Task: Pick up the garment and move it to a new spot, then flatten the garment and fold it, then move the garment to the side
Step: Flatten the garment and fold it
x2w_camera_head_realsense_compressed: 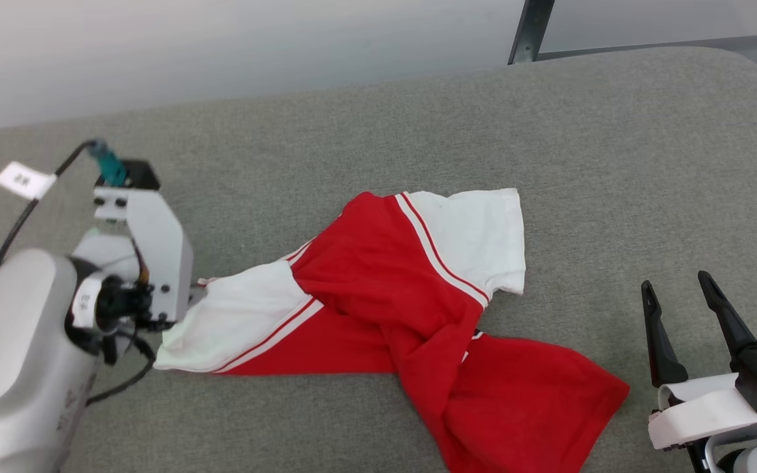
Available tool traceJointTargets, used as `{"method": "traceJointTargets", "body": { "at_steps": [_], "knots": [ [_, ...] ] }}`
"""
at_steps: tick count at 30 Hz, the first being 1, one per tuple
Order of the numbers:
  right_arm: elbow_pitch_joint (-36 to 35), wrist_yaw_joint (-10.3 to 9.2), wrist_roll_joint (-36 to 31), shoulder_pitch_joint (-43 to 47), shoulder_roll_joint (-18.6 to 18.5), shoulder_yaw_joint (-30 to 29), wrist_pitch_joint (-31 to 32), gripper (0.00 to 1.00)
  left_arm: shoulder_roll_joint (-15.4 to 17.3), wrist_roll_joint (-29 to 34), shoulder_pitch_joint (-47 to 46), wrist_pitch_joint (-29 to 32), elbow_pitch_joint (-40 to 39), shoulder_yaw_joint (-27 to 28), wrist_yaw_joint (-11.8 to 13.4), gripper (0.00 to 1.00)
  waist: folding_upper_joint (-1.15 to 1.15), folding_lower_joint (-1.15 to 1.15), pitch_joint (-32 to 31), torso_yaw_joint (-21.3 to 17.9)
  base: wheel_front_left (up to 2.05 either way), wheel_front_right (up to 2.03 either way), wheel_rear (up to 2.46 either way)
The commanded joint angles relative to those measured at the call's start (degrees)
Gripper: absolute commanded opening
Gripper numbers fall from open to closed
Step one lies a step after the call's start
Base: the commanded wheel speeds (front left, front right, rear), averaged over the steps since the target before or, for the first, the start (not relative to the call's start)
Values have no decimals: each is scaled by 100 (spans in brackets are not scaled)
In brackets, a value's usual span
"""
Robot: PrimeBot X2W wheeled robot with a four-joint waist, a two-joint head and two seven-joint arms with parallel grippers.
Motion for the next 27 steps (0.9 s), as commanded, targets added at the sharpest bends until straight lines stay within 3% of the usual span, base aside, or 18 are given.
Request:
{"method": "traceJointTargets", "body": {
  "at_steps": [1, 6, 10, 27],
  "knots": [
    [8, -6, -8, 0, 3, 24, -31, 100, -21, 37, -50, -34, -12, -19, -26, 100, 0, 0, -8, -9, 0, 0, 0],
    [6, -6, 18, 39, -2, 37, -31, 100, -160, 3, -318, -121, -164, -186, -352, 100, 0, 0, -23, -77, 0, 0, 0],
    [2, -6, 41, 26, -4, 53, -31, 100, -289, 37, -454, -92, -9, -343, -466, 100, 0, 0, 3, -170, 0, 0, 0],
    [-134, -6, -2, -35, 70, 13, -32, 100, -728, 325, -977, -25, 1270, -691, -147, 100, 0, 0, 249, -548, 0, 0, 0]
  ]
}}
